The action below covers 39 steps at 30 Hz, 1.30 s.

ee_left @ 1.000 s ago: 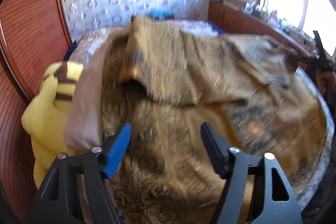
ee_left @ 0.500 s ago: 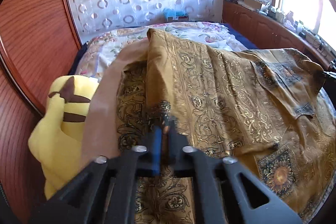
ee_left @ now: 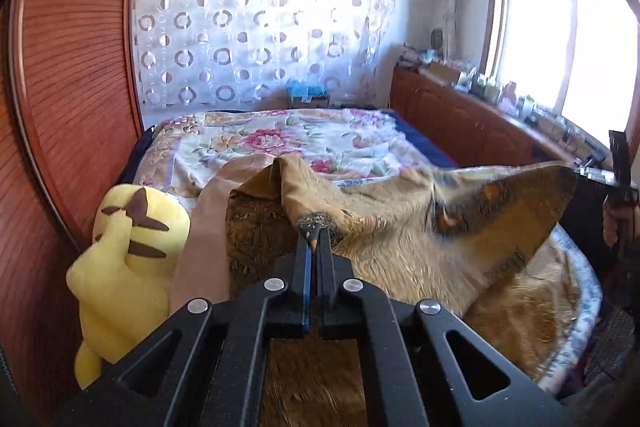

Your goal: Fold small clothes

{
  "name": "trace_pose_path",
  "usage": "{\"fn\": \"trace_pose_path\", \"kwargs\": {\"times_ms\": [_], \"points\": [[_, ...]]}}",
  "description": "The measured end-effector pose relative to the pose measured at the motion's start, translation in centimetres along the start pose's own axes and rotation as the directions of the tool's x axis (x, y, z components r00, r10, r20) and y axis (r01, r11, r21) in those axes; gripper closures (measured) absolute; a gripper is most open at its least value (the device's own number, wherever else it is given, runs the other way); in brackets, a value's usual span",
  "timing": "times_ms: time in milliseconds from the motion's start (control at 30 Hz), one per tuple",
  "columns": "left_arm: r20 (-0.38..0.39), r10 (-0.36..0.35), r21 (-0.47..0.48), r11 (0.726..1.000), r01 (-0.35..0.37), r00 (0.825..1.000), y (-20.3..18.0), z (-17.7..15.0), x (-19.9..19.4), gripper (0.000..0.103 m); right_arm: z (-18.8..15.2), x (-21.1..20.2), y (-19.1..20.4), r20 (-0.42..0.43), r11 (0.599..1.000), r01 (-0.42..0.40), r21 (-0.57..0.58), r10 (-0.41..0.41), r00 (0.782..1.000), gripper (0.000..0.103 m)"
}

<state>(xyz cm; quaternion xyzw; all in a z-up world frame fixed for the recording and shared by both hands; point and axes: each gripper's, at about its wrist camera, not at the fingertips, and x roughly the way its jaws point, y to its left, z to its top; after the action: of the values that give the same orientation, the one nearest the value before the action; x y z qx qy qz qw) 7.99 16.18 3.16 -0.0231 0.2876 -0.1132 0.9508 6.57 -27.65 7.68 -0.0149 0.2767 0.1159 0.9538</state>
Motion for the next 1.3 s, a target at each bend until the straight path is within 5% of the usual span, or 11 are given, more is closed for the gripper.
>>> {"fn": "trace_pose_path", "kwargs": {"times_ms": [300, 433, 667, 900, 967, 1033, 1200, 1300], "points": [[0.018, 0.005, -0.054, 0.999, -0.004, 1.0, 0.9, -4.6, -5.0, 0.1, -3.9, -6.7, 0.2, 0.005, 1.0, -0.014, -0.022, 0.014, 1.0, 0.101], [-0.045, 0.039, -0.08, 0.996, -0.043, 0.998, 1.7, -8.0, -4.7, 0.1, -6.3, -8.5, 0.2, -0.026, 1.0, 0.008, -0.025, -0.009, 1.0, 0.1], [-0.163, 0.054, -0.095, 0.993, -0.07, 0.985, 1.8, -12.1, -1.9, 0.1, -10.5, -5.7, -0.7, -0.138, 0.999, 0.01, 0.037, -0.005, 0.99, 0.1], [-0.201, 0.044, -0.1, 0.993, -0.066, 0.979, 1.8, -12.8, -0.9, 0.099, -10.6, -4.0, -1.0, -0.178, 0.998, 0.014, 0.059, -0.003, 0.984, 0.1], [-0.202, 0.047, -0.097, 0.993, -0.068, 0.978, 1.9, -12.9, -1.0, 0.085, -10.5, -3.7, -0.9, -0.181, 0.998, 0.015, 0.06, -0.004, 0.983, 0.1], [-0.182, 0.043, -0.1, 0.993, -0.062, 0.982, 2.0, -13.0, -1.3, 0.06, -10.2, -4.4, -0.3, -0.183, 0.998, 0.01, 0.061, 0.001, 0.983, 0.1], [-0.167, 0.027, -0.107, 0.993, -0.046, 0.986, 1.9, -12.7, -1.0, 0.042, -8.8, -4.8, 2.2, -0.143, 0.998, -0.057, 0.021, 0.059, 0.988, 0.1], [-0.172, 0.032, -0.099, 0.994, -0.049, 0.985, 1.7, -12.6, -0.6, 0.039, -6.6, -4.5, 4.2, -0.094, 0.994, -0.111, -0.006, 0.109, 0.99, 0.1]]}}
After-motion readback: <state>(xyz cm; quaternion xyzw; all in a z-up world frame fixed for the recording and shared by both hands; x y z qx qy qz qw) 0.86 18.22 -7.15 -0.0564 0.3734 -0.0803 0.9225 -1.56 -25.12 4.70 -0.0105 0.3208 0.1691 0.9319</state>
